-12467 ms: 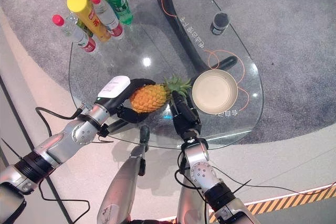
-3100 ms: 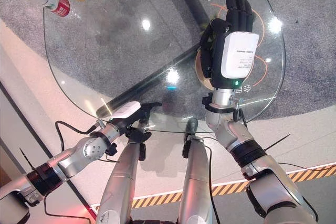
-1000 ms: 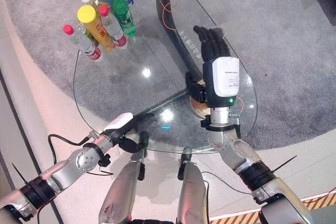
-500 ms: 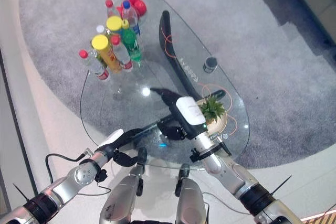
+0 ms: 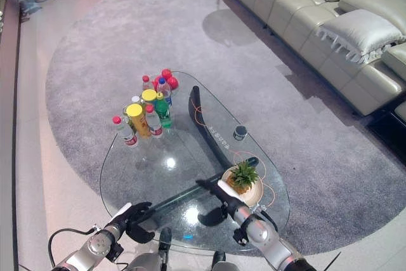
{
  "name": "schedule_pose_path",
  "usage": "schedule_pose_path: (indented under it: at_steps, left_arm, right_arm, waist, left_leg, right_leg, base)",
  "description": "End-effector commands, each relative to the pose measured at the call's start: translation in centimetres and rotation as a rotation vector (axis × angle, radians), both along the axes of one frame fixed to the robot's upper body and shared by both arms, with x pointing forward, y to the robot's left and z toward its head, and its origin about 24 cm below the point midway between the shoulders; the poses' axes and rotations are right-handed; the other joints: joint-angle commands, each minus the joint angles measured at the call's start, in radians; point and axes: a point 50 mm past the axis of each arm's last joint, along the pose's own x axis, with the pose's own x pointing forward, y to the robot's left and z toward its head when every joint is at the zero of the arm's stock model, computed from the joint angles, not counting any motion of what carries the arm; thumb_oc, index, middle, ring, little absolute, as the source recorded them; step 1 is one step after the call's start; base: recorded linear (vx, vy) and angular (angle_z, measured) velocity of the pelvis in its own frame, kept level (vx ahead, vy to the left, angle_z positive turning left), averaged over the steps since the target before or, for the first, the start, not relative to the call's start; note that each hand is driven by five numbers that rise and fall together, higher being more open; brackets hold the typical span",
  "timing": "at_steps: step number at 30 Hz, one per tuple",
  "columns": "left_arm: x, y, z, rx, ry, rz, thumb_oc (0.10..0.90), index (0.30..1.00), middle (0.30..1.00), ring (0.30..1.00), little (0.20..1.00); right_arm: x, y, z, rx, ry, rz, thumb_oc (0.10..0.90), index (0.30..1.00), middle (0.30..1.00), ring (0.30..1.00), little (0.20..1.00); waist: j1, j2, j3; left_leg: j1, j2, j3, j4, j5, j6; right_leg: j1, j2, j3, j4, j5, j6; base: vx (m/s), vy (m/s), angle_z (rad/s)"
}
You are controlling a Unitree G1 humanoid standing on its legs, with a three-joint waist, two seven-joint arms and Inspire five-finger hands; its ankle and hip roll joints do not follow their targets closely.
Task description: Pick up the fruit to the plate
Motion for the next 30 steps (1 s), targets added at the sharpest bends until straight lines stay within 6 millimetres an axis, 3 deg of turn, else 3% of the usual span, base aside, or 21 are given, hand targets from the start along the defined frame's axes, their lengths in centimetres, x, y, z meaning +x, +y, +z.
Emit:
schedule_pose_path:
  at_steps: [1,4,8,14,22,30]
  left_arm:
    - [1.4,0.1,0.1,-0.048,-0.019,0.08,0.8,0.9,0.9,0.9,0.9]
    - [1.0,0.2,-0.4,-0.056,0.013,0.11,0.8,0.9,0.9,0.9,0.9]
    - [-0.6,0.3,-2.0,-0.051,0.094,0.191,0.8,0.9,0.9,0.9,0.9]
    - [-4.5,0.5,-4.4,-0.116,0.254,0.456,0.8,0.9,0.9,0.9,0.9]
    - [-8.5,1.1,-5.6,-0.116,0.377,0.648,0.8,0.9,0.9,0.9,0.9]
    - [-9.5,1.0,-5.8,-0.141,0.393,0.734,0.8,0.9,0.9,0.9,0.9]
  right_arm:
    - [-0.3,0.8,-1.2,0.053,0.169,-0.002,0.8,0.9,0.9,0.9,0.9]
    - [-1.2,0.2,-2.4,0.029,0.264,-0.041,0.8,0.9,0.9,0.9,0.9]
    - [-3.8,-0.8,-5.5,0.096,0.508,-0.303,0.8,0.9,0.9,0.9,0.9]
    - [-7.8,-2.1,-8.0,0.093,0.686,-0.514,0.8,0.9,0.9,0.9,0.9]
    - [-12.0,-3.0,-9.3,0.034,0.837,-0.696,0.8,0.9,0.9,0.9,0.9]
    - [-13.2,-3.3,-9.6,-0.021,0.841,-0.741,0.8,0.9,0.9,0.9,0.9]
  waist:
    - [-0.006,-0.034,-0.04]
    - [-0.005,-0.033,-0.046]
    - [-0.003,-0.03,-0.068]
    - [-0.001,-0.023,-0.095]
    - [0.005,-0.016,-0.133]
    - [0.003,-0.011,-0.14]
  left_leg:
    - [0.082,-0.024,0.037,0.008,-0.062,-0.005]
    - [0.087,-0.021,0.039,0.004,-0.06,-0.006]
    - [0.096,-0.012,0.044,-0.002,-0.057,-0.01]
    - [0.108,-0.004,0.052,-0.002,-0.064,-0.009]
    - [0.131,0.0,0.045,-0.002,-0.081,-0.006]
    - [0.138,0.0,0.037,-0.002,-0.085,-0.005]
  right_leg:
    - [-0.018,0.009,-0.007,-0.064,0.137,0.001]
    - [-0.012,0.008,-0.009,-0.072,0.141,0.001]
    - [0.003,0.011,-0.013,-0.086,0.147,-0.003]
    - [0.018,0.015,-0.011,-0.087,0.138,-0.011]
    - [0.043,0.022,-0.004,-0.088,0.125,-0.021]
    - [0.047,0.02,0.001,-0.083,0.123,-0.018]
  base:
    - [0.0,0.0,0.0]
    - [0.01,-0.027,-0.05]
    - [0.04,-0.033,-0.03]
    - [0.04,-0.007,-0.03]
    - [0.07,-0.001,0.0]
    - [0.03,0.002,0.0]
